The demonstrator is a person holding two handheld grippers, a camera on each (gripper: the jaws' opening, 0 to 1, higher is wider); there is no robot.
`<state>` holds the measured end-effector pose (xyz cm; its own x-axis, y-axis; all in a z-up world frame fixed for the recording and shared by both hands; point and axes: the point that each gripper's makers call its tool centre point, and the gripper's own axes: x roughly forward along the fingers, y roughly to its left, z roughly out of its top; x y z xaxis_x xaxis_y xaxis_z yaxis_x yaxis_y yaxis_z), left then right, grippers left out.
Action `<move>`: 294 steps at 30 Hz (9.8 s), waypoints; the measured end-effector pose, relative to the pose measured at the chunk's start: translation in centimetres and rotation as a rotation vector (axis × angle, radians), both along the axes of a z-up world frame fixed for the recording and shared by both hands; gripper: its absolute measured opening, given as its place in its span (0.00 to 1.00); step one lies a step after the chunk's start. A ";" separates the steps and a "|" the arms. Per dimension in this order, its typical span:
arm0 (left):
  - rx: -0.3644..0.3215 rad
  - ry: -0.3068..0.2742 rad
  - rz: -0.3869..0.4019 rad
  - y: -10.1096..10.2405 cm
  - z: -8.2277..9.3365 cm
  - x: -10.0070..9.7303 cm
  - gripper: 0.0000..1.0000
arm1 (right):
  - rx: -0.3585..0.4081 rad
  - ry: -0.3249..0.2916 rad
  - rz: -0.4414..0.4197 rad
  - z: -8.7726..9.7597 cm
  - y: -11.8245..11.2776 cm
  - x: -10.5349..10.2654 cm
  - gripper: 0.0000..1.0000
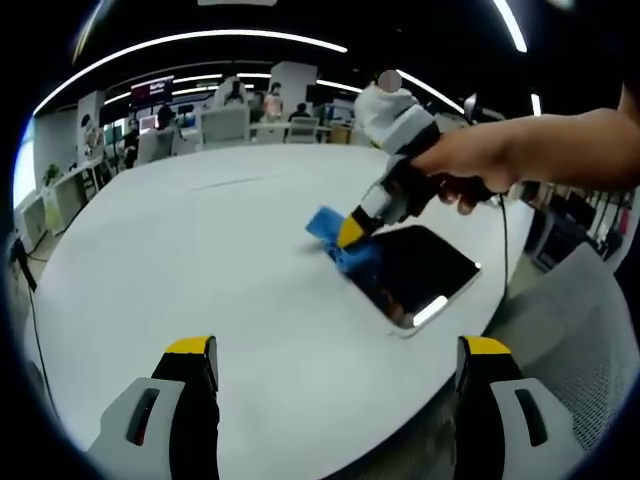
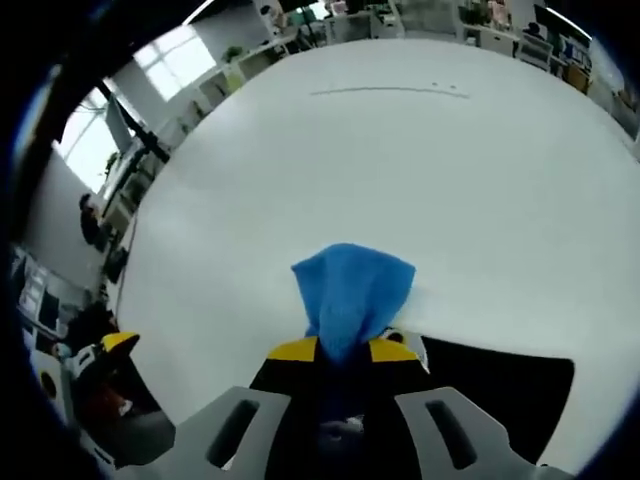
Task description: Wipe the mirror surface with the cleaning cloth until all visible marks leave the cleaned area.
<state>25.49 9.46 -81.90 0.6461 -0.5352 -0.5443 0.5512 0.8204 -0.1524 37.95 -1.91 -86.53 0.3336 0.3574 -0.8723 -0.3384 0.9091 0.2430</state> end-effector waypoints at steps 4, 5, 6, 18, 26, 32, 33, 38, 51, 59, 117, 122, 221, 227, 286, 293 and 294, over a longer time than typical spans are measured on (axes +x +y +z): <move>0.002 0.001 0.001 0.0 0.1 0.0 0.99 | 0.000 0.003 -0.008 -0.3 0.2 -0.1 0.10; 0.002 0.000 0.002 0.0 0.1 0.0 0.99 | 0.003 -0.016 0.001 -0.3 0.3 0.2 0.10; 0.002 0.001 0.002 0.0 0.1 0.0 0.99 | 0.007 -0.014 -0.006 -0.3 0.3 0.3 0.09; 0.007 0.005 0.001 0.0 -0.1 -0.1 0.99 | -0.009 -0.057 0.032 -0.4 -0.1 0.4 0.09; 0.007 0.005 0.008 0.0 0.0 0.0 0.99 | -0.019 -0.057 0.025 -0.3 -1.5 0.2 0.08; 0.010 0.007 0.008 0.1 -0.1 0.0 0.99 | -0.021 -0.062 0.012 -0.3 -2.3 0.3 0.08; 0.011 0.007 0.009 0.1 -0.1 0.0 0.99 | -0.022 -0.063 0.011 -0.4 -2.5 0.4 0.08; 0.012 0.008 0.009 0.2 -0.1 -0.1 0.99 | -0.024 -0.063 0.002 -0.5 -3.1 0.5 0.08; 0.018 0.012 0.003 0.1 -0.2 -0.2 0.99 | -0.027 -0.052 -0.024 -0.6 -4.3 0.5 0.08; 0.020 0.014 -0.001 0.0 -0.3 -0.2 0.99 | -0.028 -0.053 -0.036 -0.4 -4.3 0.3 0.08; 0.035 0.003 -0.007 0.0 -0.1 -0.2 0.99 | -0.009 -0.055 -0.016 -0.4 -3.6 -8.7 0.07; 0.037 0.007 -0.012 -0.1 -0.2 -0.3 0.99 | -0.003 -0.039 -0.007 -0.4 -3.3 -9.8 0.07; 0.035 0.006 0.020 0.5 -0.1 0.0 0.99 | -0.001 -0.018 -0.056 -0.4 -7.4 -9.1 0.07; 0.035 0.007 0.022 0.5 -0.2 0.0 0.99 | -0.007 -0.023 -0.053 -0.4 -7.4 -8.0 0.07; 0.057 -0.017 0.028 0.8 -0.1 0.3 0.99 | -0.024 -0.036 -0.048 -0.3 -7.9 1.3 0.07; 0.045 -0.002 -0.029 -0.1 -0.3 -0.1 0.99 | -0.035 -0.045 -0.064 -0.3 -7.9 1.3 0.07; 0.048 -0.015 -0.031 -0.1 -0.1 0.0 0.99 | -0.039 -0.048 -0.052 -0.3 -7.9 1.4 0.07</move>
